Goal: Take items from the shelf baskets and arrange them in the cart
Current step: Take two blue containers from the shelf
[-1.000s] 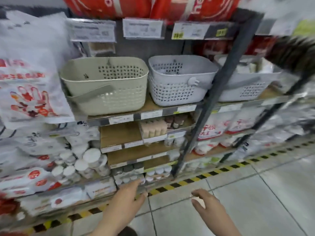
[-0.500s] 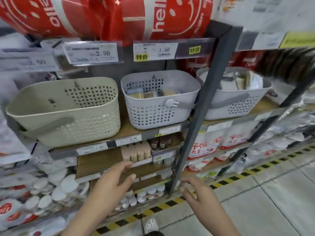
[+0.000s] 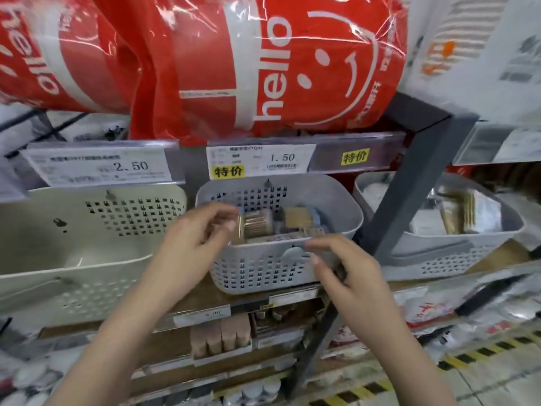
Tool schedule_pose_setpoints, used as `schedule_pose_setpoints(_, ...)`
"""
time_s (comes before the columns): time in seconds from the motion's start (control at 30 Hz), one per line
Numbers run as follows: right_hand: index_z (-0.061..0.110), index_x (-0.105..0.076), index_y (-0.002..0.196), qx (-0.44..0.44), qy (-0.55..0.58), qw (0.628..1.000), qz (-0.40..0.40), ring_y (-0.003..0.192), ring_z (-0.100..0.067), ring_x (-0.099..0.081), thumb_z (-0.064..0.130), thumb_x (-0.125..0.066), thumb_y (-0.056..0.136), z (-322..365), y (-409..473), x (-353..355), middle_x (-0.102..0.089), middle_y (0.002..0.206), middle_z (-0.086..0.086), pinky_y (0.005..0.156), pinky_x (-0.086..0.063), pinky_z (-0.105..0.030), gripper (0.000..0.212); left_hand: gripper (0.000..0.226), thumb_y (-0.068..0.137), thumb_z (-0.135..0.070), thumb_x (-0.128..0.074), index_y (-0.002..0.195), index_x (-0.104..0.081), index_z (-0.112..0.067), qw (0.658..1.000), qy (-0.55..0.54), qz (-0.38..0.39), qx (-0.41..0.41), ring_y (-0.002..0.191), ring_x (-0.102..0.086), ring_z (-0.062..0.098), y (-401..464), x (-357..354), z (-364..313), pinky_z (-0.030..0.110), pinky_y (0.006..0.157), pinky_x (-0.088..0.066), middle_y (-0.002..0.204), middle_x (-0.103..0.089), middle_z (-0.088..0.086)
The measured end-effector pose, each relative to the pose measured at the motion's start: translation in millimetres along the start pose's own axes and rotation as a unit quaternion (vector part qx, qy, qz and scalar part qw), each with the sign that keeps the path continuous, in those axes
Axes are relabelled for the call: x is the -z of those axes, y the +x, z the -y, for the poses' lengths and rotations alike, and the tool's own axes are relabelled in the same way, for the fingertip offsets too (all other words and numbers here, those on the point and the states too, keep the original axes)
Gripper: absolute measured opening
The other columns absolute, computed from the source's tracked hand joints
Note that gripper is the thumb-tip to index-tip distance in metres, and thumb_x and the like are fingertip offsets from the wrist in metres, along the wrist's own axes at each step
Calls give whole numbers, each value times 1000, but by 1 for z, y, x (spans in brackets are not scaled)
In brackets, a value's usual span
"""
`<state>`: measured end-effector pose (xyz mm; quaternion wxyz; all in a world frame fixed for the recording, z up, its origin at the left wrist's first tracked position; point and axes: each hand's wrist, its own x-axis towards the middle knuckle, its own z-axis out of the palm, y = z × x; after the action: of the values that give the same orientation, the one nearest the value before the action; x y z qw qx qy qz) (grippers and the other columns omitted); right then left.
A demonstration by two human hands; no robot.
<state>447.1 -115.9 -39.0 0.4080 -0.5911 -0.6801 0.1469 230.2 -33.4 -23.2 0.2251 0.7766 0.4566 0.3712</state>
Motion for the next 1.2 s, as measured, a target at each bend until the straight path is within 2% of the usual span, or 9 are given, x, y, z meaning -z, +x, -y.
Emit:
schedule_pose_setpoints(0.17,16,-64,114,-4,-25,999,31,97,3,-51,16,-56,94,-11,50,2,-60,108,9,75,-35,1,21,25,94,-12,-55,116,-63,-17,997,65,25,13,99,-57,6,50,-12,12,14,84,-42,110,-64,-5)
schedule_pose_setpoints(0.33,10,-58,115,-78,-111,981,135,101,-22,-56,21,-52,95,-27,110,-15,-61,116,-9,79,-42,-27,24,34,91,-12,-57,125,-58,-15,982,170,69,35,113,-56,21,75,-28,28,33,93,-46,125,-61,4)
schedule_pose_setpoints(0.47,10,-56,109,-151,-191,955,171,77,-16,-48,27,-45,98,-40,146,-25,-62,112,-12,73,-41,-30,22,43,90,-16,-57,133,-51,-17,947,298,114,39,122,-51,25,86,-32,37,36,99,-44,135,-54,8)
schedule_pose_setpoints(0.63,10,-53,127,-279,-301,872,265,112,-29,-53,36,-45,97,-58,164,-38,-55,128,-12,97,-45,-39,41,39,91,-37,-52,126,-52,-20,901,395,170,58,109,-57,24,90,-38,38,34,84,-49,122,-62,5)
schedule_pose_setpoints(0.73,13,-48,135,-314,-282,856,299,124,-31,-47,40,-46,97,-63,168,-44,-47,141,-11,104,-40,-41,47,37,91,-40,-48,124,-52,-24,884,422,191,65,104,-59,23,91,-41,41,32,79,-48,117,-64,2)
schedule_pose_setpoints(0.9,12,-53,102,-309,-249,880,262,98,-28,-54,35,-49,96,-70,173,-48,-58,125,-12,92,-45,-35,24,45,85,-26,-53,130,-50,-24,863,463,194,62,115,-52,26,90,-42,41,36,88,-50,122,-60,6)
schedule_pose_setpoints(0.97,10,-52,102,-309,-246,881,262,94,-27,-53,32,-52,95,-71,175,-47,-59,122,-13,87,-45,-32,24,44,85,-21,-53,128,-52,-23,865,464,181,65,120,-47,28,90,-42,40,37,92,-47,124,-58,8)
schedule_pose_setpoints(1.07,6,-52,125,-292,-252,877,285,115,-28,-53,32,-54,95,-65,176,-41,-53,132,-15,94,-42,-30,40,34,82,-22,-57,116,-60,-20,886,434,155,45,113,-51,24,89,-41,41,31,84,-43,115,-61,5)
schedule_pose_setpoints(1.2,0,-27,147,-274,-259,887,267,139,-30,-32,38,-58,92,-62,172,-38,-32,152,-16,112,-27,-32,73,30,78,-27,-66,107,-63,-24,916,376,129,57,96,-58,18,87,-37,40,26,68,-38,104,-65,-1)
